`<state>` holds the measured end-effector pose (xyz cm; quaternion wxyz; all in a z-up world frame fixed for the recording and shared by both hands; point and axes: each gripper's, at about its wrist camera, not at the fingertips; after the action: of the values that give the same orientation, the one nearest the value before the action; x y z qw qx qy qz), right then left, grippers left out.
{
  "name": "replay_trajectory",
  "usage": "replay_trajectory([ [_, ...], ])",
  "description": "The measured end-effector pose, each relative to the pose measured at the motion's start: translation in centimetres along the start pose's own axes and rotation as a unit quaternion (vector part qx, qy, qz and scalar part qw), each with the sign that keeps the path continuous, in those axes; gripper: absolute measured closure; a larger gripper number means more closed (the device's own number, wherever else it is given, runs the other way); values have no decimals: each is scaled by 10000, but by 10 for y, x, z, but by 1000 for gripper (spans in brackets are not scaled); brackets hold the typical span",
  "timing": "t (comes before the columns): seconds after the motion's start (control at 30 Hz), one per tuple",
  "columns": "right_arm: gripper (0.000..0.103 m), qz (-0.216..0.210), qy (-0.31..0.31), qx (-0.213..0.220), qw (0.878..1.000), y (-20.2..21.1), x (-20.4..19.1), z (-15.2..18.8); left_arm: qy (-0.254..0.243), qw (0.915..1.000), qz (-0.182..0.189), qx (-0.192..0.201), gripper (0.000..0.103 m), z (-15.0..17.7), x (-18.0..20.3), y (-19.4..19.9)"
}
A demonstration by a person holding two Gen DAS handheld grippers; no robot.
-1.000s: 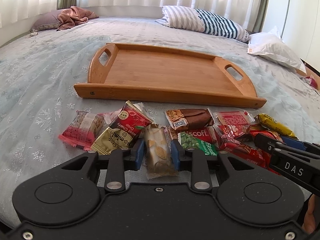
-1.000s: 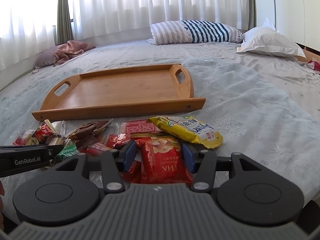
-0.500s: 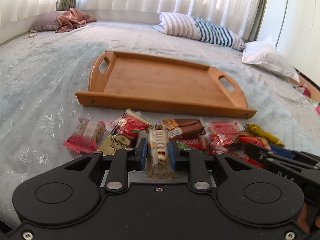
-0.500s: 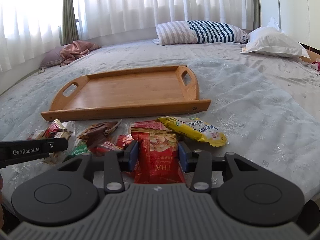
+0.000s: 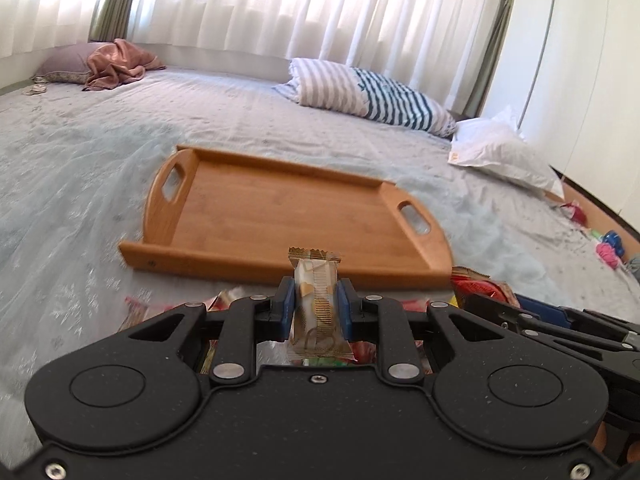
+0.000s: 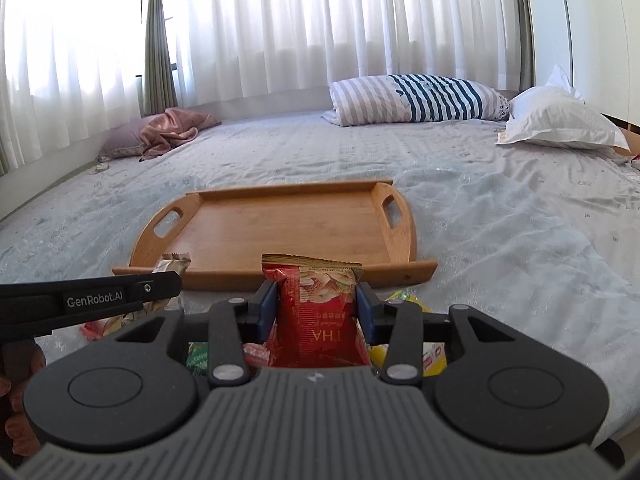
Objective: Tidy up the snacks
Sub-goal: 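Carry both snacks over the wooden tray and open both tools to drop them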
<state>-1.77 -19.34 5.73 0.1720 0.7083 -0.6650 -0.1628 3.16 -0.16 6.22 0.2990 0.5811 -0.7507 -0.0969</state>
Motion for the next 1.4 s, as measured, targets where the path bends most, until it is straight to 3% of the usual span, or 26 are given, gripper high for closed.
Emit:
replay_trajectory([
  [0.43,57,-1,-457,-70,9989,-30,29,-25,-9,9994,312,-131,82,-36,10,-30],
  [0.97,58,-14,-624,-519,9967,-98,55,-48,-159,9995,4,-273,82,-71,26,-94],
  [1.4,58,-360,-1006,-682,9919,-144,85,-66,-27,9956,-181,-915,82,-79,24,-149],
])
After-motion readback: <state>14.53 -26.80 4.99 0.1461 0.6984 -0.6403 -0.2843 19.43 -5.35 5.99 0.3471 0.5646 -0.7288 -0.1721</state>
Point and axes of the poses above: each gripper's, at about its wrist camera, not at the fingertips, and y roughly against the way its jaws point, x to its right, z to its underside, and after that the axes turned 6 degrees about y, right-handed
